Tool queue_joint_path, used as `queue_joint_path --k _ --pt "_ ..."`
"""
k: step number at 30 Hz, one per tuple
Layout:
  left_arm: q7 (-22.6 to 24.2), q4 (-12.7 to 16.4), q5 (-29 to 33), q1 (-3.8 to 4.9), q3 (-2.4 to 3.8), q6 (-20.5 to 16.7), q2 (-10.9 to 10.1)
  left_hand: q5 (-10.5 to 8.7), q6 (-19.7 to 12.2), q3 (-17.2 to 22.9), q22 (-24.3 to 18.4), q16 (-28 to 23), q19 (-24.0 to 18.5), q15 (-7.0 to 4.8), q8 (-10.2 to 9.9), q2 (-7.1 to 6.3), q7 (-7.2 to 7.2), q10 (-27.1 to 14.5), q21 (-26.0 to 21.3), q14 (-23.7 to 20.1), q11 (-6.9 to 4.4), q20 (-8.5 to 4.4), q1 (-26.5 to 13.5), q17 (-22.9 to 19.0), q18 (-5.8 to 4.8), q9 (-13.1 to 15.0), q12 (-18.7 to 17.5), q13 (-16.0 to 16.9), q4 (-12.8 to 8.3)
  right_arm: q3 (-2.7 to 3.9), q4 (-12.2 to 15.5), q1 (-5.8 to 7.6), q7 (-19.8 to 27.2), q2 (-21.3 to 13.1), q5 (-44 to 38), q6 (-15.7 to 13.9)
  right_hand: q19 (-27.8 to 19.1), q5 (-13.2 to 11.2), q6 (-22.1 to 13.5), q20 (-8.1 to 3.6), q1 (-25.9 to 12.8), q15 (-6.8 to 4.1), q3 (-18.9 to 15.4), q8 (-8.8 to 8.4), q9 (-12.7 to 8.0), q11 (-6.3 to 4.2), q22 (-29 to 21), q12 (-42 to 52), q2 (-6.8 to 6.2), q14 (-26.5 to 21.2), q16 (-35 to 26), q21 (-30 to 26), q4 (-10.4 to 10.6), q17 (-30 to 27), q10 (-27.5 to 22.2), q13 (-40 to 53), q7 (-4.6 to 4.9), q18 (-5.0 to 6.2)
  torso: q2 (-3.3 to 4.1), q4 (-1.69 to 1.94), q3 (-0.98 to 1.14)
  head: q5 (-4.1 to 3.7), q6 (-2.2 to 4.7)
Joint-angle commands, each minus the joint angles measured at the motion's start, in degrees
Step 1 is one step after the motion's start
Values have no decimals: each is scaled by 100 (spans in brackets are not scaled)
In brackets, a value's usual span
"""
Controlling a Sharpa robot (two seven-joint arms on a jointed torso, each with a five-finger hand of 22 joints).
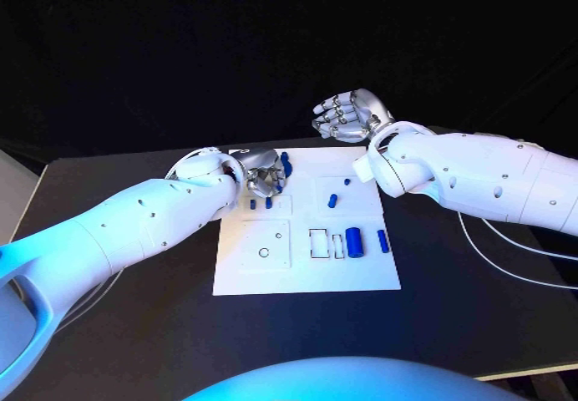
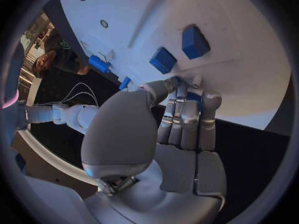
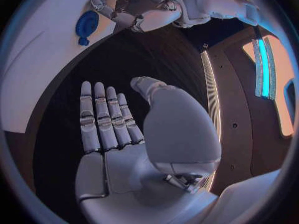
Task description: Assemble the parts on the task board
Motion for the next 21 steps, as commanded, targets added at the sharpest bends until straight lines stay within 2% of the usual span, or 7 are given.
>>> queue_joint_path --k 1,8,13,18,21 --pt "126 68 164 -15 1 -234 -29 12 37 5 12 21 34 -16 -34 20 -7 57 28 46 -6 -1 -52 12 -75 -7 -34 -7 -33 3 8 3 71 -1 -6 63 -4 28 37 3 -55 8 7 -34 -9 -9 -4 -33 23 39 -30 -8 -26 -10 41 -5 287 78 -2 -3 0 2 10" --pt "130 309 331 -29 21 -279 -183 12 41 10 11 19 36 -14 -52 12 -2 79 31 54 -3 0 -68 -1 -74 -9 -93 -12 -42 3 1 3 71 -16 -6 63 0 38 44 2 -60 6 5 -34 -10 -10 -16 -35 24 47 -34 -7 -26 -17 49 -12 286 79 -7 4 -5 -3 16" --pt "117 506 429 -31 119 -303 -308 12 41 11 9 18 34 -13 -57 10 -1 83 30 56 -1 1 -72 0 -73 -9 -108 -13 -44 3 -3 2 71 -32 -6 61 2 42 46 2 -60 6 4 -34 -11 -10 -22 -36 24 50 -37 -7 -27 -20 51 -15 286 79 -15 16 -6 11 28" --pt "68 702 498 -32 267 -237 -454 13 42 12 13 16 37 -11 -64 7 2 90 33 56 0 2 -80 -7 -74 -10 -129 -15 -45 3 -5 2 69 -48 -6 61 2 42 46 2 -60 6 4 -34 -11 -10 -22 -36 24 50 -37 -7 -27 -20 51 -15 286 79 -19 15 -11 23 35" --pt "34 777 512 -31 311 -181 -537 12 44 8 7 13 32 -9 -71 -1 4 99 28 54 3 4 -92 -19 -73 -10 -154 -16 -46 3 -4 2 68 -60 -6 59 2 42 46 2 -60 6 4 -34 -11 -10 -22 -36 24 50 -37 -7 -27 -20 51 -15 286 79 -29 21 -13 17 30"
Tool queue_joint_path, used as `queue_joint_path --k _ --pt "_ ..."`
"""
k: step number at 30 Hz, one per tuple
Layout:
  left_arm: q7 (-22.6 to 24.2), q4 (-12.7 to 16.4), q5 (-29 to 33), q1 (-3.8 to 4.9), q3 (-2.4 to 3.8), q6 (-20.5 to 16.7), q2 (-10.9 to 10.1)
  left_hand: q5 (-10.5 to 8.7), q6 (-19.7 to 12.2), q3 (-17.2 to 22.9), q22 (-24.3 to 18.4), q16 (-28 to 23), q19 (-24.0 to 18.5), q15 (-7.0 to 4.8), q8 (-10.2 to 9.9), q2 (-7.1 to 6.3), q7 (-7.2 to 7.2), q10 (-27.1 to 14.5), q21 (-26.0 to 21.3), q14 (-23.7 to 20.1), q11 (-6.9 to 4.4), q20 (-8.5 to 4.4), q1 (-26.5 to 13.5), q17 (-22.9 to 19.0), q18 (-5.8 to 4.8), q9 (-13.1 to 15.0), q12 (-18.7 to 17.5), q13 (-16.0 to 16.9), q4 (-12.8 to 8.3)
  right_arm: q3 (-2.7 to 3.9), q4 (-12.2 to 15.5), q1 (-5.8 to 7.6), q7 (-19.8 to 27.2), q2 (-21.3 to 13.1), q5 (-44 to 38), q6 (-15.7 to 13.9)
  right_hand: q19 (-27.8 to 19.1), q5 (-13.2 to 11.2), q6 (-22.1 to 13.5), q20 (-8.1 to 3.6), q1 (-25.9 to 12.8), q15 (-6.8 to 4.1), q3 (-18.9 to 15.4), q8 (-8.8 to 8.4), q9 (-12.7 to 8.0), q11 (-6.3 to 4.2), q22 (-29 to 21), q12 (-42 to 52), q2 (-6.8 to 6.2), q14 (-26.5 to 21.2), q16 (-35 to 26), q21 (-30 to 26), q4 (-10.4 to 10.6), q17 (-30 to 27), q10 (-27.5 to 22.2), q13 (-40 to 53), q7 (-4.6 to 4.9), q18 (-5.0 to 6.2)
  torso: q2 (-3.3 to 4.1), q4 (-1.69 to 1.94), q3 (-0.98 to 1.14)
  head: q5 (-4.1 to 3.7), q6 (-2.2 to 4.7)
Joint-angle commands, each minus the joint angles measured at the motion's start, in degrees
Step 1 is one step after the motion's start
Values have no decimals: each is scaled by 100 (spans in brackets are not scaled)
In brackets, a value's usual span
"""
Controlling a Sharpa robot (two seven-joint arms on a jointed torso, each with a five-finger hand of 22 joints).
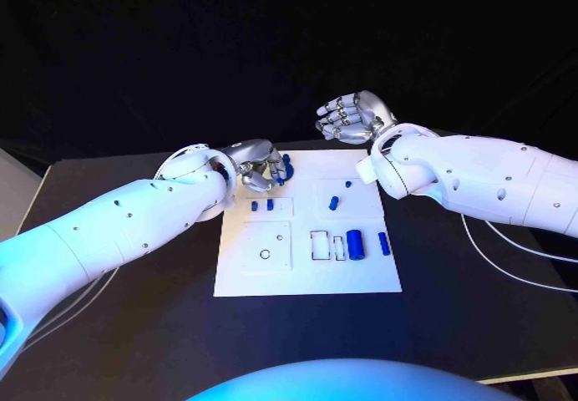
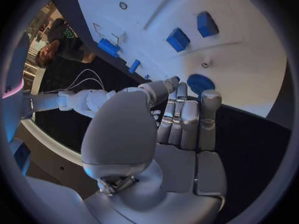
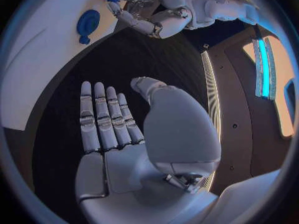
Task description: Assemble the parts on the task board
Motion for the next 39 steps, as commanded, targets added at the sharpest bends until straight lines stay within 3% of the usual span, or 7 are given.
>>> queue_joint_path --k 1,7,12,29,39 --pt "-25 80 133 0 27 64 -72 17 44 -7 -1 13 32 9 -35 1 4 29 28 36 10 4 -45 -11 -73 -7 -27 -8 -31 3 4 2 68 -15 -7 55 2 21 46 2 -37 6 4 -34 -6 11 -5 -36 1 50 -37 -7 -27 -9 30 -8 286 79 -17 11 -6 -2 -5" --pt "-97 91 82 0 56 186 -207 17 44 -7 -1 13 32 9 -35 1 4 29 28 36 10 4 -45 -11 -73 -7 -27 -8 -31 3 8 2 66 -38 -7 54 4 26 47 1 -37 6 4 -35 -7 11 -11 -38 2 53 -40 -7 -29 -13 32 -12 286 79 -18 17 -16 -7 -14" --pt "-139 0 -15 0 59 236 -241 17 45 -7 0 6 33 10 -39 -2 5 32 29 25 10 5 -47 -35 -74 -7 -40 -9 -34 3 11 2 64 -48 -7 53 4 26 47 1 -37 6 4 -35 -7 11 -11 -38 2 53 -40 -7 -29 -13 32 -12 286 79 -11 13 -6 12 -7" --pt "-200 -303 -177 -35 49 354 -141 16 50 -6 9 3 41 10 -42 -2 4 41 35 22 10 6 -47 -43 -76 -6 -53 -9 -37 3 13 2 68 -40 -7 60 7 35 49 1 -36 6 3 -38 -10 12 -26 -43 0 58 -47 -7 -35 -22 35 -19 286 79 0 -3 0 39 -9" --pt "-191 -316 -190 -56 46 374 -98 15 56 -5 11 -1 43 10 -44 1 3 51 37 18 10 6 -48 -54 -76 -5 -65 -8 -39 3 13 2 69 -37 -7 59 7 37 49 1 -37 6 3 -40 -11 12 -31 -46 -1 59 -50 -7 -36 -25 36 -22 286 78 -5 3 3 30 -23"
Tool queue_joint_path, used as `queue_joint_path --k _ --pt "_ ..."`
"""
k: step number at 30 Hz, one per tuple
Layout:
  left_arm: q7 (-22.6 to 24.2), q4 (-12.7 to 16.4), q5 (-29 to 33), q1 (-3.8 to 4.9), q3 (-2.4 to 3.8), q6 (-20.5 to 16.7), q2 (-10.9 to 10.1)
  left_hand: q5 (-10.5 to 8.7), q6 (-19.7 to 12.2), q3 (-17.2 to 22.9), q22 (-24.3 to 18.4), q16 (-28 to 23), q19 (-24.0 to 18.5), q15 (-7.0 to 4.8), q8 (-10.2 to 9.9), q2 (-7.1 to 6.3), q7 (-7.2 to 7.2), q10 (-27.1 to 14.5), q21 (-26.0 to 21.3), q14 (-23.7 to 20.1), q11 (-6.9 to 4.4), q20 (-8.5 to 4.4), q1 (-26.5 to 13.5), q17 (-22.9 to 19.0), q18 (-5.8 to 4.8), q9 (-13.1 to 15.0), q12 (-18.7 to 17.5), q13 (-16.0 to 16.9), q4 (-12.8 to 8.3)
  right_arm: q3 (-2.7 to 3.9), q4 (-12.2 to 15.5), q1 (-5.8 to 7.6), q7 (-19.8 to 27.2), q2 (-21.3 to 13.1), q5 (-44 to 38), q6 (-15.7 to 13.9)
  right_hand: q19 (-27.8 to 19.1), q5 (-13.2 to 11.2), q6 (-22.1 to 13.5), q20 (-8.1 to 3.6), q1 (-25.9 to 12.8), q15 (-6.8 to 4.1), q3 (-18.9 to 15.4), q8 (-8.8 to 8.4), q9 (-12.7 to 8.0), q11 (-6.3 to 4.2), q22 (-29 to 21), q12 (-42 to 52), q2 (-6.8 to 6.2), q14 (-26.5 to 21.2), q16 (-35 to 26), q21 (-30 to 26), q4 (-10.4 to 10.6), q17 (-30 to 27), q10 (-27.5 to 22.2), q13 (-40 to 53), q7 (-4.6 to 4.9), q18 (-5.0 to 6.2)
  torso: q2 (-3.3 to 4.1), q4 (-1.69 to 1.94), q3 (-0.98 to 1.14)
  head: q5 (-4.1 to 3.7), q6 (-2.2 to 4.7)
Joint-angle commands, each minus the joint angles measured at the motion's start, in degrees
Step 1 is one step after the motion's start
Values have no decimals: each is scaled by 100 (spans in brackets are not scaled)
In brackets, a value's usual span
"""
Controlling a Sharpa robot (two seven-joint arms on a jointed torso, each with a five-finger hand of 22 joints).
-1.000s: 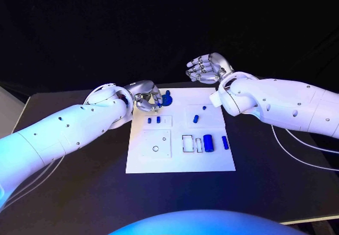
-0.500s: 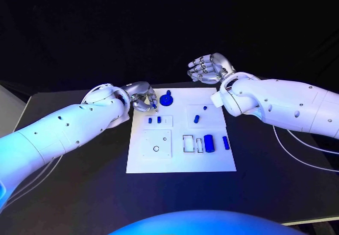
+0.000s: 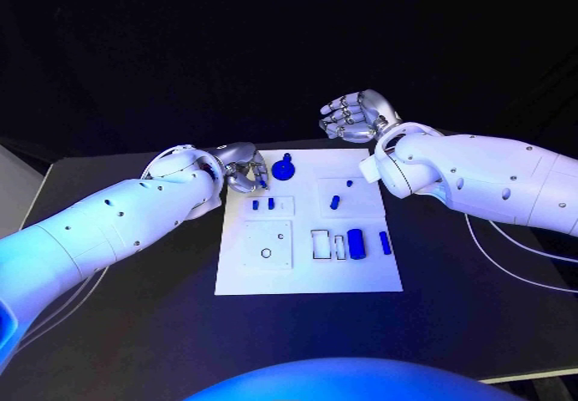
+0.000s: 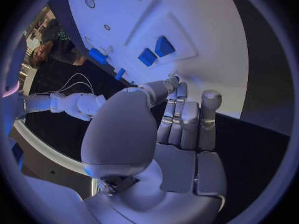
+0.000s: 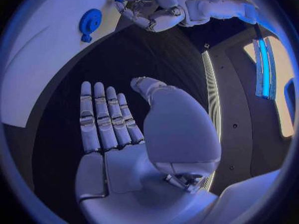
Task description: Assemble the parts on the task board
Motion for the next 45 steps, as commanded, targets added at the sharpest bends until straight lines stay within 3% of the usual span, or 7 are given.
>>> queue_joint_path --k 1,17,45 --pt "1 27 -56 -6 -1 117 20 15 37 -5 8 0 44 9 -21 7 -17 43 40 18 0 6 -43 -5 -76 -2 -36 -5 -39 3 8 4 69 4 -8 58 7 38 49 1 -37 -14 3 -40 -6 12 -5 -23 0 39 -27 -7 -36 -9 36 -8 286 79 -3 4 -1 -5 -7" --pt "-33 80 -54 -8 -2 223 7 13 48 -7 -2 -14 34 10 -24 12 -18 61 31 -2 -1 7 -50 -54 -73 0 -58 -3 -39 3 2 3 70 4 -8 59 8 42 49 2 -37 -14 1 -43 -8 12 -16 -28 -2 41 -33 -8 -40 -16 37 -12 287 78 -2 6 -9 -5 -11" --pt "-76 82 -40 -9 -23 329 50 13 58 -7 -7 -22 29 8 -29 21 -19 79 27 -9 -3 7 -52 -74 -71 1 -82 -1 -42 3 -1 3 69 14 -8 66 9 47 50 2 -37 -13 2 -45 -10 13 -28 -33 0 44 -40 -9 -44 -23 38 -16 287 78 3 2 -3 -19 -24"
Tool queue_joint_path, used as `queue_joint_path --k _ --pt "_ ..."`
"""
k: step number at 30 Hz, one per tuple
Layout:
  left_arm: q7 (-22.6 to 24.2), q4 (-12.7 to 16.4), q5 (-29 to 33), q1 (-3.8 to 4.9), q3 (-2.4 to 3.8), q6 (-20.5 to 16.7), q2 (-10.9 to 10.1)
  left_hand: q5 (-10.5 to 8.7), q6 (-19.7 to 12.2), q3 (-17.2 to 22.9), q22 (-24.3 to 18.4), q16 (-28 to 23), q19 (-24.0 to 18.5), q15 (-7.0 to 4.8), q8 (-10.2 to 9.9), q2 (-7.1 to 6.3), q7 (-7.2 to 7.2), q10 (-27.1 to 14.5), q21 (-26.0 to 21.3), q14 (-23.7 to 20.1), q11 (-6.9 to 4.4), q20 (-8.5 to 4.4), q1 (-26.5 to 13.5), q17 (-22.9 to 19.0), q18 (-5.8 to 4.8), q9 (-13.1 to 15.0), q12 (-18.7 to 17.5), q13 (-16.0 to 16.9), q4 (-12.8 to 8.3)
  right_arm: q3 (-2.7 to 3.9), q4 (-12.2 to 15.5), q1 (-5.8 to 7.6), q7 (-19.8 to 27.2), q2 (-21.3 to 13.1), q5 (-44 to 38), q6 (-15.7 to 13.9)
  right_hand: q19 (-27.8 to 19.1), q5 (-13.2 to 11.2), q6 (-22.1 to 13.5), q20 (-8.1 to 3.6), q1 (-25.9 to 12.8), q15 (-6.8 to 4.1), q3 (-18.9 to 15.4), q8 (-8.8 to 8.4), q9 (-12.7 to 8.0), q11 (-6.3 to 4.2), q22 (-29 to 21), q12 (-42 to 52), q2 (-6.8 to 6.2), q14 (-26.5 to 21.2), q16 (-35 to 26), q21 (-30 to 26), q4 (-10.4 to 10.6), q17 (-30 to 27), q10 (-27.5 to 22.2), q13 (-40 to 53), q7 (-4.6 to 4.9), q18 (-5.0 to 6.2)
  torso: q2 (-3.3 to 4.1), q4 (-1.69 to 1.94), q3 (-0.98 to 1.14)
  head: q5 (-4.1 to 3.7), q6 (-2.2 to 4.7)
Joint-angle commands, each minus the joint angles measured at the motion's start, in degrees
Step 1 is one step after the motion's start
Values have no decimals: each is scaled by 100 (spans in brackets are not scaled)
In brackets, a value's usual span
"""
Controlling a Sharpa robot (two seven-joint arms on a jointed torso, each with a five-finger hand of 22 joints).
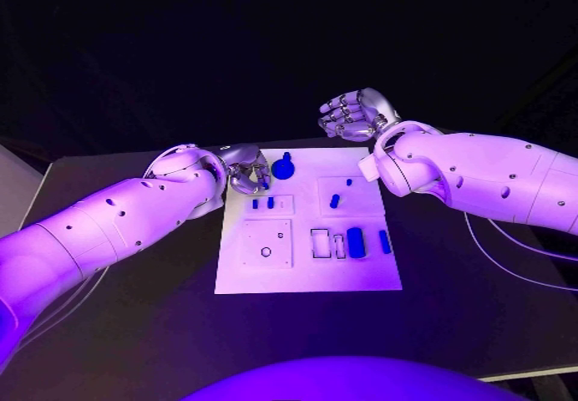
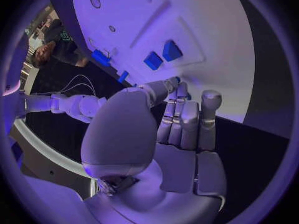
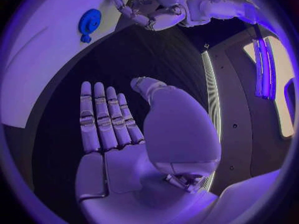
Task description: Assemble the parts on the task board
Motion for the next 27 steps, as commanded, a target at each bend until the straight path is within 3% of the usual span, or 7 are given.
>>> queue_joint_path --k 1,27 --pt "-19 -6 -21 -9 -13 145 29 13 39 -7 -5 -22 29 8 -22 21 2 37 28 -9 -4 7 -52 -4 -71 8 -24 -3 -42 3 3 2 68 5 -8 62 9 23 50 2 -37 -13 2 -24 -7 13 -5 -33 0 44 -40 -8 -44 -5 38 -4 287 78 6 -1 -2 -8 0" --pt "-195 -65 -53 -11 -74 368 61 12 27 -16 -72 -55 -42 10 -47 20 2 43 -28 -62 -1 9 -64 -101 -53 5 -73 1 -49 3 -3 1 63 7 -8 71 10 31 50 2 -35 -12 3 -28 -10 13 -22 -39 3 47 -49 -9 -49 -15 39 -8 289 78 -6 4 -5 -33 -18"
